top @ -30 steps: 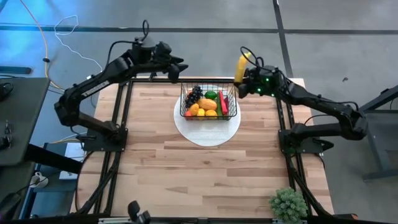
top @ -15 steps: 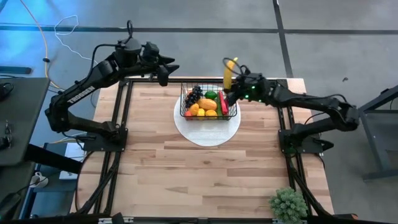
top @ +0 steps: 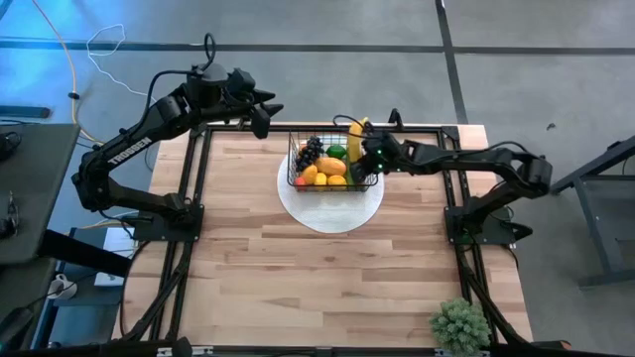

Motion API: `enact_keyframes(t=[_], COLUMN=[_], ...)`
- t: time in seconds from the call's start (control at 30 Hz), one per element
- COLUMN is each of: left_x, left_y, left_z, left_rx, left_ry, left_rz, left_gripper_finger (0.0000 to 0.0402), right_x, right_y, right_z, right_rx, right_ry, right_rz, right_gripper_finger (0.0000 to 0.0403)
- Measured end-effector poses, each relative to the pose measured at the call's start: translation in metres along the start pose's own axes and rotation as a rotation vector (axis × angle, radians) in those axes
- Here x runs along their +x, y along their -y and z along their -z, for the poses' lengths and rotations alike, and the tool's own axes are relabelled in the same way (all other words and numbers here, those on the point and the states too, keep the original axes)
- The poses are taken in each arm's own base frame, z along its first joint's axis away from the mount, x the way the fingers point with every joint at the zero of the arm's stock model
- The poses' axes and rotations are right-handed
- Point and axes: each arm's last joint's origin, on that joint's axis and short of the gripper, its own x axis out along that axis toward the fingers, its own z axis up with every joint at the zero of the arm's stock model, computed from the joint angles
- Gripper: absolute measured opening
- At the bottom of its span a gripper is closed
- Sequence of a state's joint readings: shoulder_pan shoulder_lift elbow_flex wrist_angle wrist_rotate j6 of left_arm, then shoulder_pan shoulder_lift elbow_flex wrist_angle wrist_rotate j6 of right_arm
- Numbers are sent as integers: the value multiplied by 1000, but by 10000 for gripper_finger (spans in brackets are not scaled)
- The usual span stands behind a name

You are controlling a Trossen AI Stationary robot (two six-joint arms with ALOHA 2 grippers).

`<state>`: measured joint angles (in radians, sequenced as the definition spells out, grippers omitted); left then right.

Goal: Build produce basket
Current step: Put the yellow banana into the black wire basket, then return to Home Position

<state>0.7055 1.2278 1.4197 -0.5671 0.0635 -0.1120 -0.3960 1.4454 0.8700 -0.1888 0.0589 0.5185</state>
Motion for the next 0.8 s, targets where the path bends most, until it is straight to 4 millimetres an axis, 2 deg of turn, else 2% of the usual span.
enact_keyframes(t=[0.17, 0.4, 0.5, 0.8], left_x=[0, 0, 0, 0], left_y=[0, 0, 0, 0], left_z=[1, 0, 1, 3], left_rx=[26, 28, 29, 26], left_ry=[-6, -5, -7, -30], left_rz=[2, 2, 19, 27], left_gripper_finger=[202, 202, 202, 202], right_x=[6, 6, 6, -5], right_y=[2, 2, 2, -9], right_z=[4, 4, 3, -17], right_rx=[60, 122, 156, 103], right_ry=[-36, -42, -42, -44], right_rz=[18, 15, 14, 14], right_gripper_finger=[91, 159, 176, 184])
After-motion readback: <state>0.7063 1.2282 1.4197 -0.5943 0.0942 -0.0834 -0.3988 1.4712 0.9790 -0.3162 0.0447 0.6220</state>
